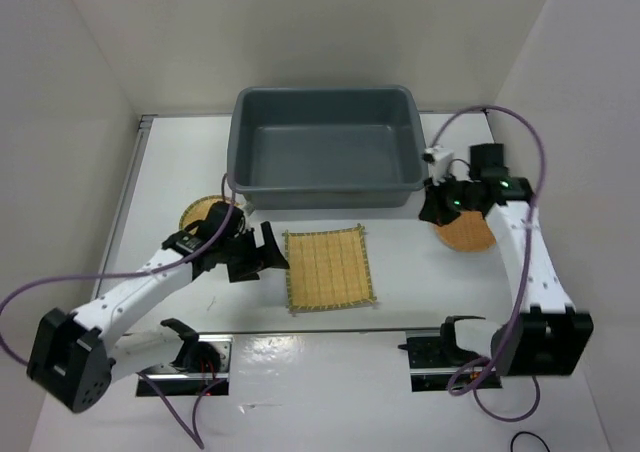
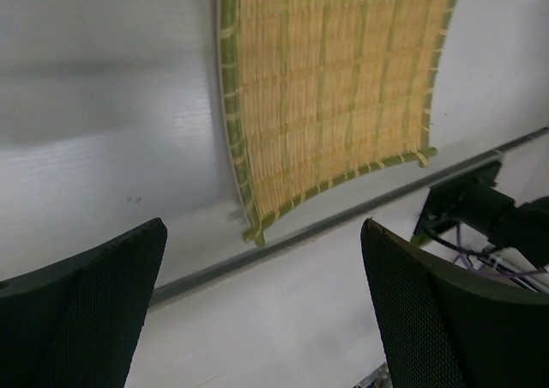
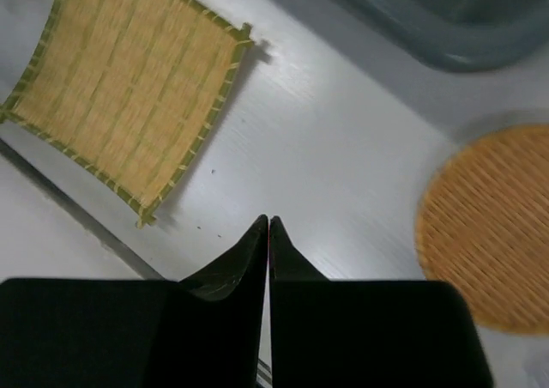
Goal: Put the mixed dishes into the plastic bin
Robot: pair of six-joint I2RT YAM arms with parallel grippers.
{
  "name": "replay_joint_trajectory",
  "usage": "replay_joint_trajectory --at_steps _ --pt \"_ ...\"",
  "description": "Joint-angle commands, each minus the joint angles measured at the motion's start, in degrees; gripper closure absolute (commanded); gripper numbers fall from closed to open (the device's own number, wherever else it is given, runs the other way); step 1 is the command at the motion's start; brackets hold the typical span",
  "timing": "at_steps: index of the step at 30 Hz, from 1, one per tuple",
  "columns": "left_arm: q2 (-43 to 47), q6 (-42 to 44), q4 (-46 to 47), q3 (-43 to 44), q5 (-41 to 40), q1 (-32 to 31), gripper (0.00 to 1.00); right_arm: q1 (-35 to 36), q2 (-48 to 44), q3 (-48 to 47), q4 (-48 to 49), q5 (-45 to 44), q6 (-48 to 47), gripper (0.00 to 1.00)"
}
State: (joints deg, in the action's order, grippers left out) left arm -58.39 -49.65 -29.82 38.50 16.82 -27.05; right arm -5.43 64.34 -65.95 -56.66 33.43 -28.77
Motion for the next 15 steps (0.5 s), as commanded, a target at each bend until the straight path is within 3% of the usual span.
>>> replay_joint_trajectory --at_steps 1,9,15 --pt "-5.1 -2.4 4.6 3.4 -4.9 -3.0 0.00 14.6 6.9 0.9 6.6 -2.6 5.6 0.96" --pt "-7.5 -6.5 18.3 -5.0 -1.3 -3.6 0.00 20.6 9.3 4.8 12.7 -5.3 6.1 1.00" --pt "-12.7 -7.7 27.4 -8.6 3.7 -4.1 0.00 27.1 20.0 3.6 16.5 -8.5 4.7 1.00"
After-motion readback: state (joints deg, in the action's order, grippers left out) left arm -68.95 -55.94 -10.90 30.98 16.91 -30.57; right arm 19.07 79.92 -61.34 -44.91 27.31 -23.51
